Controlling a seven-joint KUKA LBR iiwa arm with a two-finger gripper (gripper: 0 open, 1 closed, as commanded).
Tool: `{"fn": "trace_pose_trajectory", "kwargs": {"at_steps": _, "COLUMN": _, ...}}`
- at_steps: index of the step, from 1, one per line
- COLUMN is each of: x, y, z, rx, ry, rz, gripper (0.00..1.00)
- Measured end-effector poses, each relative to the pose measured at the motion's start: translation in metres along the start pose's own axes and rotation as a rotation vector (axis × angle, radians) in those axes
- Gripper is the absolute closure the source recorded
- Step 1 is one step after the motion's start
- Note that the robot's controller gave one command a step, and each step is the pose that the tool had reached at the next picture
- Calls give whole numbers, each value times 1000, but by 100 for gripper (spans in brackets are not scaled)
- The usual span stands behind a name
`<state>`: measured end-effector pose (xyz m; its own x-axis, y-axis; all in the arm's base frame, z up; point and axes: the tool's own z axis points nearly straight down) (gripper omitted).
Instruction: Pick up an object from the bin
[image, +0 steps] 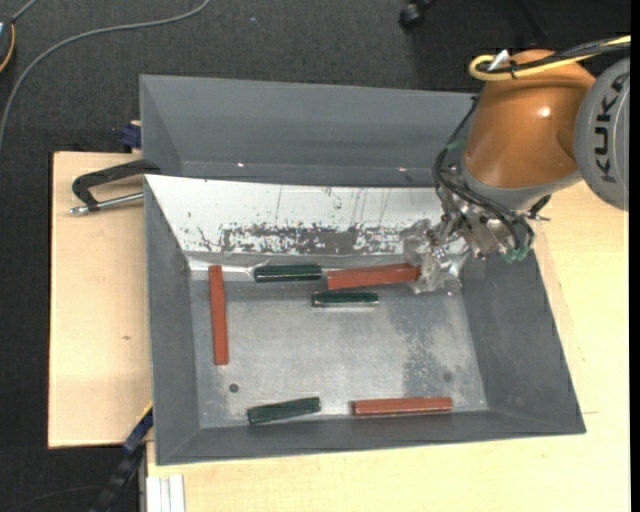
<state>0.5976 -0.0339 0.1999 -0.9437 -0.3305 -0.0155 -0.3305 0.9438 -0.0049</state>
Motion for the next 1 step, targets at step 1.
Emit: {"fn": "trace_pose_trajectory", "kwargs": {"at_steps": 1, "x": 56, "y": -57, "z": -82, "rx": 4, "ry": 3, "rz": 194, "gripper": 100}}
